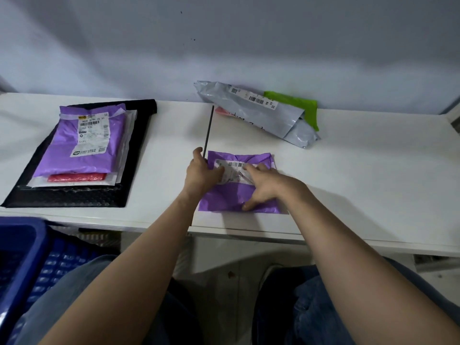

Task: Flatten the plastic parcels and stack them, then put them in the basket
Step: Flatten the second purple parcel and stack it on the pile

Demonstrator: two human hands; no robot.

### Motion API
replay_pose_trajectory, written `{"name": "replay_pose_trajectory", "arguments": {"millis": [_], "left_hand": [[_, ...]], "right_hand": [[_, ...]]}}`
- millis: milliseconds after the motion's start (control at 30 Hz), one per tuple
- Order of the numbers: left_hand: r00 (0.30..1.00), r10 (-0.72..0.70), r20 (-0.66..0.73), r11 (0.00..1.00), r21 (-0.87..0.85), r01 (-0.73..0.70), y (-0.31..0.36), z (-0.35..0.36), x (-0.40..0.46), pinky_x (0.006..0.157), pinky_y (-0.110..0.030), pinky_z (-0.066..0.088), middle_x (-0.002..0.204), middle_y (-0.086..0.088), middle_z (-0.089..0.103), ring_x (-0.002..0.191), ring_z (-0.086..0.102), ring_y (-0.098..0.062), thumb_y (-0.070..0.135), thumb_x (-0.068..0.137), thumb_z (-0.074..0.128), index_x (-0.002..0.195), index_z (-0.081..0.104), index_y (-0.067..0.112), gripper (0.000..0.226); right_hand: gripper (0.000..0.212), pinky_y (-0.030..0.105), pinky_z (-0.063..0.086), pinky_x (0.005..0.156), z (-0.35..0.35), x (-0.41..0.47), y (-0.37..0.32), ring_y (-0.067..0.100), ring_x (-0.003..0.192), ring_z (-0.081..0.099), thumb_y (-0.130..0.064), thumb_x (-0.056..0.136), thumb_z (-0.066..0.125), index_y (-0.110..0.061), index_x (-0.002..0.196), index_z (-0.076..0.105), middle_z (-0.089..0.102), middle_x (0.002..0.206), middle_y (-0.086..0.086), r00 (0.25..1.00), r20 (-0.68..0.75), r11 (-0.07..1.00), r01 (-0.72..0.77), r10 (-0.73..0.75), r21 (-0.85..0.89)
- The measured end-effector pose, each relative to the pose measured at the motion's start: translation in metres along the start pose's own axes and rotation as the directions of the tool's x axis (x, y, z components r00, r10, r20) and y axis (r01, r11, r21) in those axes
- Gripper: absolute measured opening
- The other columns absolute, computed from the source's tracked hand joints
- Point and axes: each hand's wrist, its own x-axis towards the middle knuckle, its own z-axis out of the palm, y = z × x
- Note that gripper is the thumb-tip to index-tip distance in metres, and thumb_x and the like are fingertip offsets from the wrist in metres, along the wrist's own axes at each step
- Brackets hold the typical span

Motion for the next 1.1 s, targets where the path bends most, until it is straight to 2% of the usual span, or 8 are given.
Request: {"name": "replay_pose_trajectory", "arguments": {"millis": [67,200,333,433,567,667,933,1100], "left_hand": [[0.998,-0.058,0.025,0.998,-0.035,0.059,0.001,-0.003,0.001,0.095,-0.038,0.048,0.128,-0.016,0.056,0.116,0.054,-0.031,0.021,0.085,0.065,0.142,0.026,0.005,0.071],[0.979,-0.173,0.107,0.982,-0.055,0.18,-0.005,-0.008,0.004,0.093,-0.042,0.051,0.116,-0.013,0.064,0.106,0.061,-0.029,0.025,0.083,0.068,0.121,0.055,0.004,0.045],[0.976,-0.217,0.028,0.969,-0.111,0.219,-0.014,-0.012,0.008,0.096,-0.042,0.049,0.114,-0.012,0.066,0.106,0.062,-0.029,0.024,0.079,0.072,0.114,0.062,0.008,0.04],[0.982,-0.188,-0.011,0.976,-0.116,0.186,-0.015,-0.009,0.009,0.097,-0.036,0.047,0.113,-0.011,0.066,0.107,0.061,-0.027,0.022,0.079,0.07,0.113,0.061,0.01,0.037],[0.99,-0.142,-0.028,0.98,-0.148,0.136,-0.011,-0.009,0.008,0.082,-0.031,0.049,0.112,-0.009,0.066,0.097,0.062,-0.024,0.017,0.082,0.065,0.116,0.057,0.01,0.036],[0.986,-0.164,-0.02,0.946,-0.286,0.151,-0.007,-0.017,0.007,0.08,-0.034,0.052,0.11,-0.011,0.063,0.092,0.06,-0.024,0.013,0.083,0.063,0.118,0.047,0.011,0.039],[0.948,-0.108,-0.3,0.949,-0.316,0.008,0.002,-0.065,0.016,0.088,-0.039,0.051,0.103,-0.01,0.063,0.098,0.06,-0.029,0.007,0.083,0.057,0.115,0.045,0.01,0.034],[0.89,-0.002,-0.456,0.947,-0.288,-0.146,-0.004,-0.132,0.027,0.07,-0.027,0.048,0.089,-0.003,0.056,0.089,0.056,-0.021,-0.008,0.08,0.048,0.093,0.038,0.014,0.027]], "right_hand": [[0.108,0.045,0.027,0.114,0.003,0.0,-0.001,0.032,0.142,0.02,-0.04,0.069,0.079,-0.024,0.15,0.009,0.014,0.157,0.006,0.998,-0.034,0.998,0.043,-0.044,-0.05],[0.085,0.044,0.036,0.107,0.005,0.003,0.0,0.029,0.137,0.031,-0.027,0.076,0.074,-0.021,0.145,0.025,0.025,0.152,0.004,0.979,-0.193,0.997,0.053,-0.061,-0.049],[0.067,0.046,0.039,0.098,0.008,0.006,0.0,0.036,0.127,0.037,-0.033,0.084,0.064,-0.015,0.139,0.03,0.035,0.138,0.015,0.911,-0.372,0.981,-0.142,0.181,0.128],[0.057,0.045,0.038,0.099,0.008,0.01,0.002,0.039,0.126,0.038,-0.034,0.088,0.055,-0.011,0.135,0.032,0.043,0.133,0.019,0.899,-0.331,0.944,-0.207,0.287,0.257],[0.039,0.043,0.04,0.101,0.003,0.019,-0.001,0.037,0.119,0.048,-0.03,0.09,0.043,-0.01,0.124,0.043,0.053,0.127,0.017,0.883,-0.317,0.814,-0.113,0.345,0.569],[0.03,0.033,0.039,0.088,-0.003,0.024,-0.009,0.032,0.111,0.053,-0.025,0.093,0.042,-0.007,0.115,0.05,0.058,0.12,0.014,0.857,-0.336,0.692,-0.033,0.391,0.721],[0.017,0.036,0.046,0.081,-0.008,0.038,-0.059,0.025,0.096,0.057,-0.018,0.087,0.051,-0.016,0.104,0.048,0.058,0.105,0.005,0.848,-0.415,0.554,0.182,0.33,0.812],[0.02,0.032,0.05,0.067,-0.009,0.046,-0.112,0.021,0.086,0.063,-0.01,0.087,0.056,-0.026,0.097,0.048,0.064,0.101,0.005,0.841,-0.512,0.517,0.364,0.175,0.775]]}}
